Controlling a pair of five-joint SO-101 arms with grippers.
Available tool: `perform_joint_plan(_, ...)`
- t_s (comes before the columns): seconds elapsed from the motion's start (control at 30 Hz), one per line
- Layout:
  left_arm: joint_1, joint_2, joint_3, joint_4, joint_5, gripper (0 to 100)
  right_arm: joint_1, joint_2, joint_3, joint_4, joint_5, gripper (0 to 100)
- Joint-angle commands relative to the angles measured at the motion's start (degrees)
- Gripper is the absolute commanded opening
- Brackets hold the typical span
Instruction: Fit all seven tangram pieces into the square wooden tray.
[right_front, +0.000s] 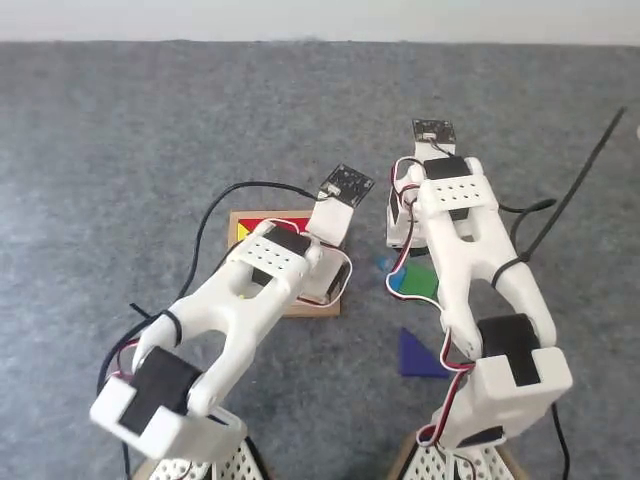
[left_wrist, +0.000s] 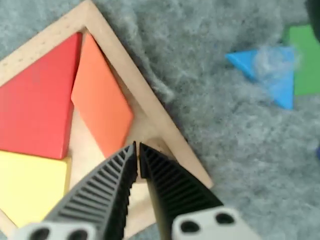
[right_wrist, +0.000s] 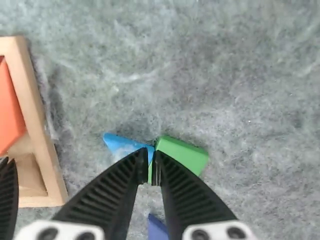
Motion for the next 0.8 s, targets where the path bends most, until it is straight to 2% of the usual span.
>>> perform_joint_plan(0.0, -2.02, -1.49, -0.22, 0.7, 0.53, 1, 0.75, -1.01, -0.35, -0.66, -0.62, 2.9)
perform_joint_plan(0.23, -3.87, -15.65, 13.67, -2.64, 0.44, 1, 0.75, -1.27, -0.35, -0.66, -0.53, 2.9)
perform_joint_plan(0.4, -4.31, -28.57, 22.9, -2.9, -3.43, 2, 0.75, -1.36, -0.35, -0.48, -0.44, 2.9)
perform_joint_plan(0.6, -15.47, -30.86, 20.88, -2.64, -3.43, 2, 0.75, -1.45, -0.35, -0.31, -0.35, 2.9)
perform_joint_plan(0.67, -13.45, -30.68, 19.65, -2.64, -3.34, 2, 0.75, -1.45, -0.35, -0.31, -0.35, 2.9)
perform_joint_plan(0.77, -4.4, -30.42, 19.21, -3.16, -2.99, 2, 0.75, -1.45, -0.35, -0.57, -0.44, 2.9)
